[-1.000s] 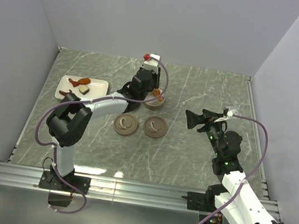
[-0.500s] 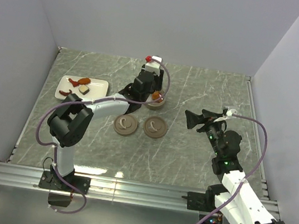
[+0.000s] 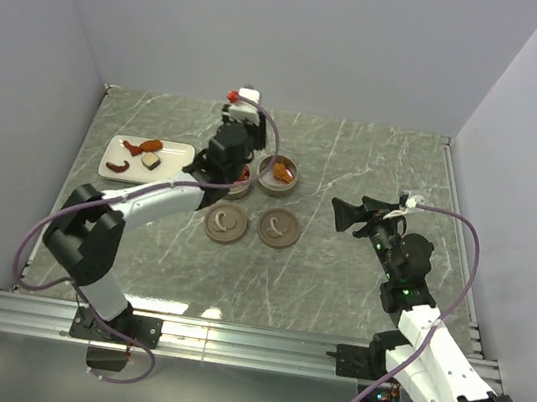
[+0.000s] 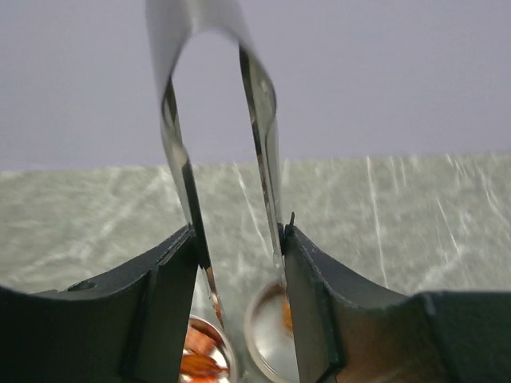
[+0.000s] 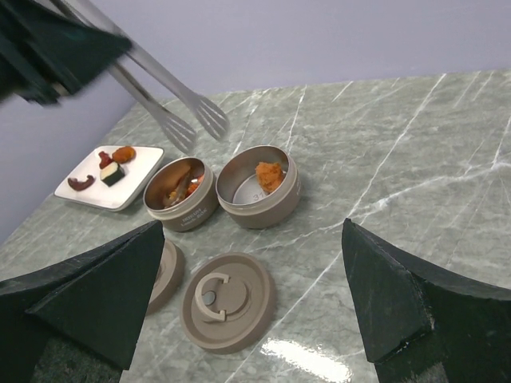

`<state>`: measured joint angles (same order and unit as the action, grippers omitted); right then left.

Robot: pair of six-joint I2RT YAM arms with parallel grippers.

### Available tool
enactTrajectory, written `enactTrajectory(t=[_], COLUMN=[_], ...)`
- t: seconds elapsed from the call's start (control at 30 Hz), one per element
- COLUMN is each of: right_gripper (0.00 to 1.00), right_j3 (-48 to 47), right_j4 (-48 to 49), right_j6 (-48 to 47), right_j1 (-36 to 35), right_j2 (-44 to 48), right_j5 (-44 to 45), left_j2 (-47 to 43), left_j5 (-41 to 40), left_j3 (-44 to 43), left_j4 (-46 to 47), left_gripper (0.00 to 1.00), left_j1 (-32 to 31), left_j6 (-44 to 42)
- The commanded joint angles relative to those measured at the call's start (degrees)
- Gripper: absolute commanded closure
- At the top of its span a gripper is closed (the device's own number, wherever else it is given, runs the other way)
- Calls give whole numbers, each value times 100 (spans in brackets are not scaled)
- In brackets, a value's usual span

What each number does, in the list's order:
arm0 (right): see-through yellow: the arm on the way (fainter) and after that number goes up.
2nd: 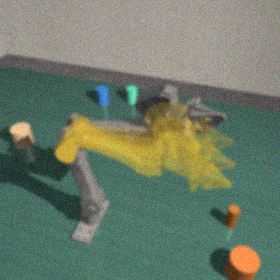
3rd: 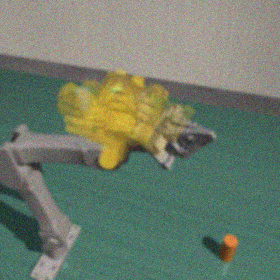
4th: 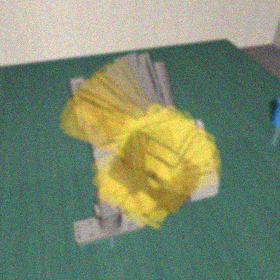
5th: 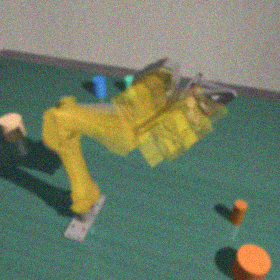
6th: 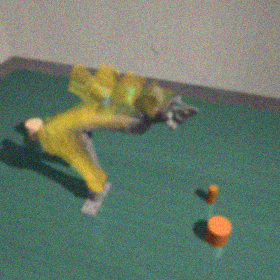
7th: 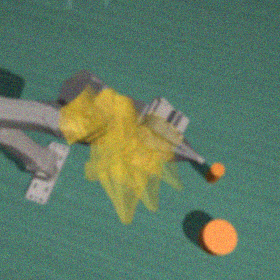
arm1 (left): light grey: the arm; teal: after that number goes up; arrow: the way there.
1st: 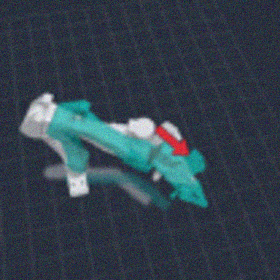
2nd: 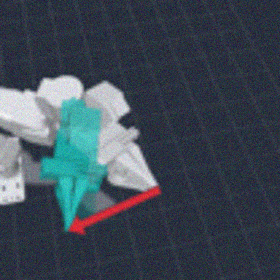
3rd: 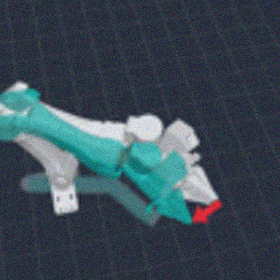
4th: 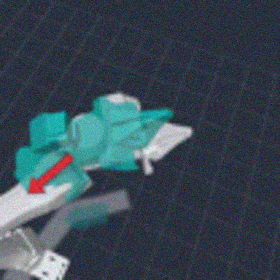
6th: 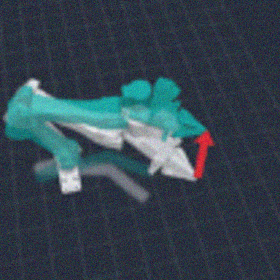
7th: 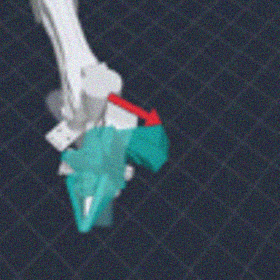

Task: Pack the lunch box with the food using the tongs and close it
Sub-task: Place the food into the lunch box, then pick up the food using the clamp

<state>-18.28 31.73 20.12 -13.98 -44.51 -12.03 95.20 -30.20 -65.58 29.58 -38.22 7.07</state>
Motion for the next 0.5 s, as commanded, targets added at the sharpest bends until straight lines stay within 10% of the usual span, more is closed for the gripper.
enactTrajectory(t=[0.0, 0.47], right_gripper=[1, 1], right_j3=[71, 53], right_j4=[211, 281], right_j6=[53, 45], right_j1=[35, 35], right_j2=[4, -93], right_j5=[-36, -71], left_j2=[-546, -590], left_j5=[-127, -900], left_j3=[28, 722], left_j4=[216, -137], left_gripper=[48, 46], left_j1=[542, 2371], left_j6=[4, 427])
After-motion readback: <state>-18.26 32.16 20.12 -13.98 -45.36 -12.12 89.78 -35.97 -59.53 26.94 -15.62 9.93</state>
